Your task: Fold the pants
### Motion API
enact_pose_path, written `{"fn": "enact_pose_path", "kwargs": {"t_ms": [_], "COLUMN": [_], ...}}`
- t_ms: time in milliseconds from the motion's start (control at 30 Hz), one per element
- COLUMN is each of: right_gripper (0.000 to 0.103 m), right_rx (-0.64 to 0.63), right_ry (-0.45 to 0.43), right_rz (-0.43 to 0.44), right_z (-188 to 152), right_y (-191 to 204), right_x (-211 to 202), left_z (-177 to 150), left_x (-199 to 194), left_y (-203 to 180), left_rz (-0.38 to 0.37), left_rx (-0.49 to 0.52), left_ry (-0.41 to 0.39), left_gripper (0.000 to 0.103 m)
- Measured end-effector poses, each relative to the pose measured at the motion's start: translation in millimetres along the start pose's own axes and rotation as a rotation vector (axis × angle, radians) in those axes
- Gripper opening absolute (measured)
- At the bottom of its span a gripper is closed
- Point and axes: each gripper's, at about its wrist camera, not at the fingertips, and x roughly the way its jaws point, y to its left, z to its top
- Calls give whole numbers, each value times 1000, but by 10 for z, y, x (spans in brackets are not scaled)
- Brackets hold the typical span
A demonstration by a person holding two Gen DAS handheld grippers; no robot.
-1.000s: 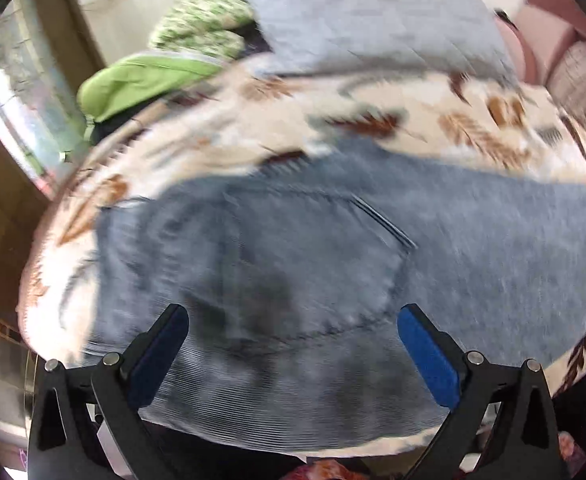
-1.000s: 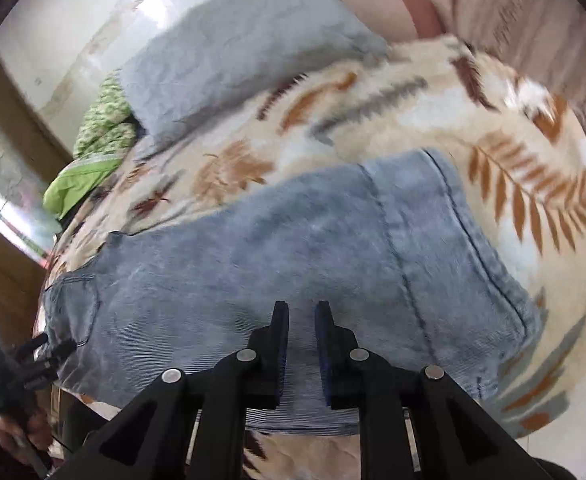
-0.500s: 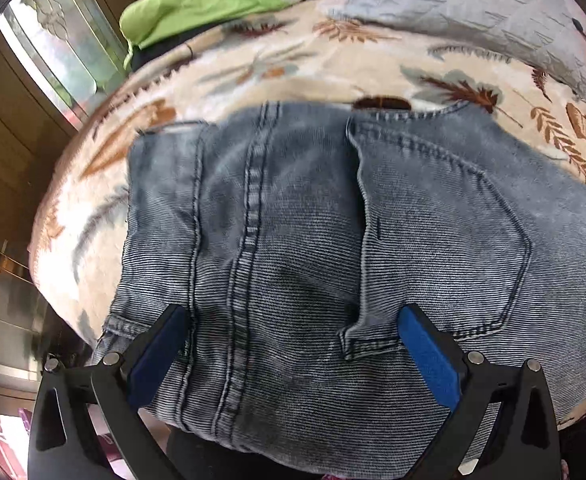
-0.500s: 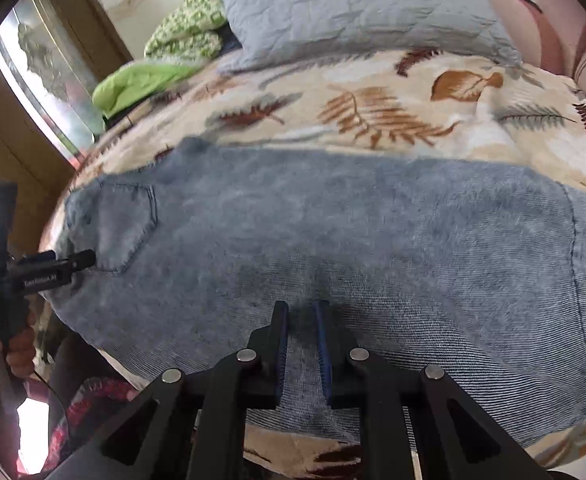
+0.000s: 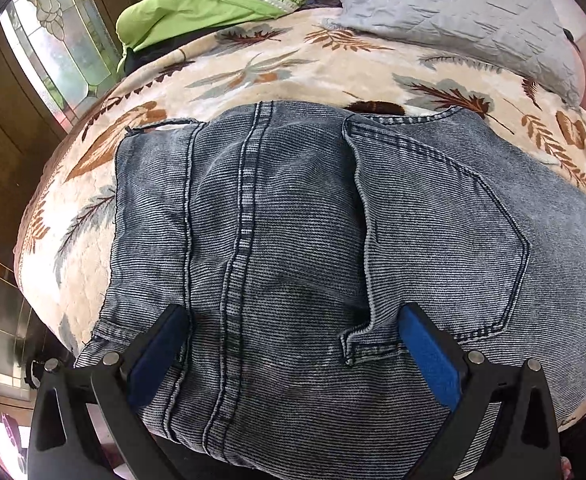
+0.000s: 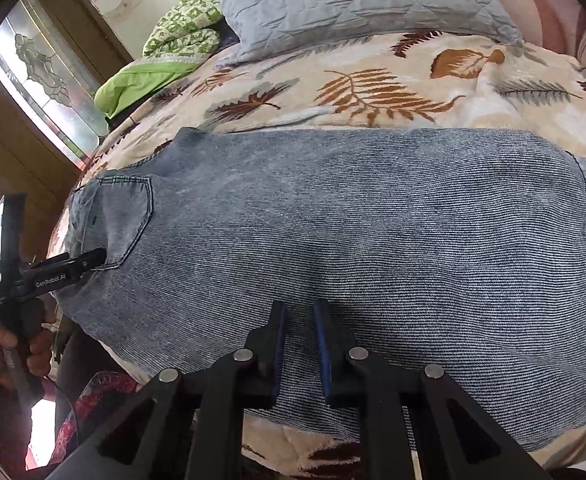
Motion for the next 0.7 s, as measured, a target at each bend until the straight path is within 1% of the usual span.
{"fn": "enact_pose_path", "kwargs": {"t_ms": [100, 200, 267, 333, 367, 400, 467, 567, 700], "right_gripper": [17, 17, 17, 17, 17, 17, 17, 17, 18], "right_rx": [10, 27, 35, 31, 26, 22, 17, 20, 20], "right_ry": [0, 0, -1, -2, -4, -4, -5, -7, -8], "right_rz": [17, 38, 45, 45, 43, 41, 38, 44, 48], "right_z": [-5, -8, -9, -13, -16, -17, -19, -21, -26], "right_y": [-37, -75, -89, -87, -79, -74, -71, -84, -90], "right_x": [2, -1, -3, 0, 1, 4, 4, 6, 2], "left_z": [3, 59, 132, 179, 204, 222, 253, 239, 126], "left_x": [-5, -17, -52, -204, -318, -397, -513, -538, -376], "left_y": [-8, -22, -35, -83, -132, -179, -321, -556, -846], "left_rz": [2, 10, 30, 45, 36, 18, -37, -82, -126], "left_rx": [1, 2, 5, 12, 25, 39, 74, 120, 189], "left_ry": [6, 51, 80, 31, -10, -34, -52, -40, 26], "left_gripper": [103, 103, 103, 103, 103, 103, 103, 103, 103]}}
